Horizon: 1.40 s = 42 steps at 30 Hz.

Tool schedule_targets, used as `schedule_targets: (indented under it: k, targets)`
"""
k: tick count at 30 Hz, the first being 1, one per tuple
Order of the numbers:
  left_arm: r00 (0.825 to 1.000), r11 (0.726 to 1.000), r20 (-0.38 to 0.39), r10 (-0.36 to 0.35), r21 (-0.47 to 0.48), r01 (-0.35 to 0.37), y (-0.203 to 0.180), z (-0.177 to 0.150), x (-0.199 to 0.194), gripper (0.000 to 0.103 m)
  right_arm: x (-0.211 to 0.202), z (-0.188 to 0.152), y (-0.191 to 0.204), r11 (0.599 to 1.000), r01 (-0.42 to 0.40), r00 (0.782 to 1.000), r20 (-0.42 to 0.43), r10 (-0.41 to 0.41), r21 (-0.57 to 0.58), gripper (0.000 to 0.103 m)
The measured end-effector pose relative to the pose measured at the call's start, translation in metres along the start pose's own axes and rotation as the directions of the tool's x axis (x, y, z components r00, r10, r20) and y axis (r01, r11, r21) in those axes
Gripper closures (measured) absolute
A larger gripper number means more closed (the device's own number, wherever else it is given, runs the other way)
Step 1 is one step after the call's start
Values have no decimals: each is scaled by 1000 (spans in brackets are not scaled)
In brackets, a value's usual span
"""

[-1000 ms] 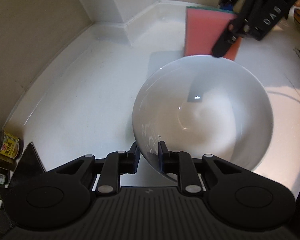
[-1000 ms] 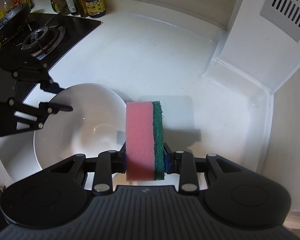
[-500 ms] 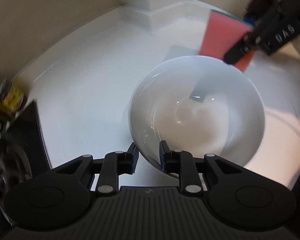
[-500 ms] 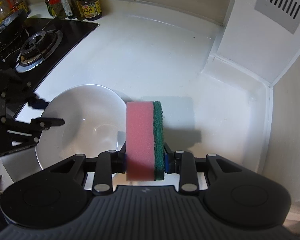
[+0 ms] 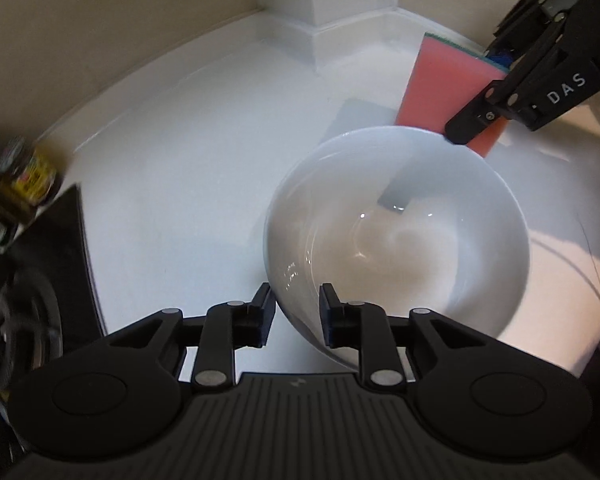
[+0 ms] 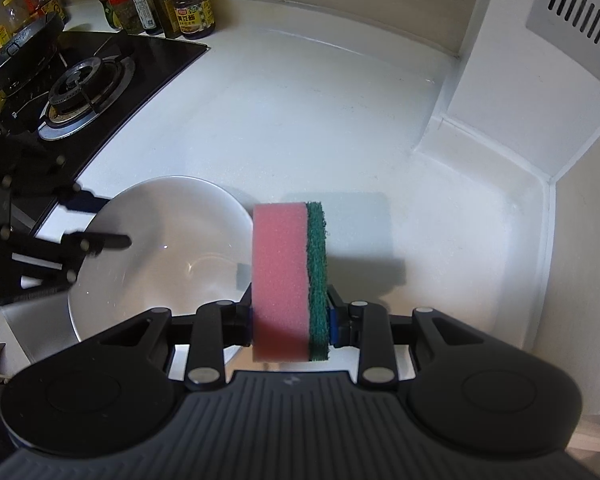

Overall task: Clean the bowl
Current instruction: 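Keep rubbing the sponge on the bowl's outer wall while the left tool holds the rim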

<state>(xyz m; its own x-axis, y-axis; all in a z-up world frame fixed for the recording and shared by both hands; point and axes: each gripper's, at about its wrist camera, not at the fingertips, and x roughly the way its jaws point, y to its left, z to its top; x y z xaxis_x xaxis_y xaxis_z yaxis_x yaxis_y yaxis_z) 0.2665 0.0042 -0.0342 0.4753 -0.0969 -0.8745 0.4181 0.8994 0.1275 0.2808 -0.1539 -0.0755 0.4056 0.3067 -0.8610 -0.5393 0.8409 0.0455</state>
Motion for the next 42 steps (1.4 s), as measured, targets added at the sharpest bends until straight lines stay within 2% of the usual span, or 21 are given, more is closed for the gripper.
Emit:
schedule_targets:
  k: [3, 16, 20, 23, 28, 34, 38, 42]
  targets:
    - [1000, 1000, -5, -4, 14, 4, 3, 1, 7, 79, -1, -1, 2, 1000, 5, 1000, -3, -5, -15, 75]
    - [999, 999, -48, -14, -48, 12, 29, 24, 10, 79, -1, 0, 4, 1000, -6, 1000, -7, 5, -30, 76]
    - [999, 972, -43, -13, -237, 3, 26, 9, -3, 79, -1, -1, 4, 1000, -7, 1000, 4, 7, -10, 76]
    - [999, 968, -55, 4, -249, -17, 16, 0, -2, 79, -1, -1, 6, 1000, -1, 1000, 4, 1, -14, 76]
    - [998, 988, -41, 56, -140, -61, 2, -2, -1, 80, -1, -1, 8, 1000, 5, 1000, -1, -5, -21, 76]
    - [998, 995, -28, 60, -81, -63, -6, -1, 0, 81, -2, -2, 7, 1000, 6, 1000, -11, -6, -23, 76]
    - [998, 999, -16, 54, -8, -54, -8, 1, 4, 82, -2, 2, 8, 1000, 12, 1000, -12, -12, -27, 76]
    - [1000, 993, 3, -5, 121, 5, -9, 5, 6, 81, -2, 7, 11, 998, 25, 1000, -14, -26, -49, 76]
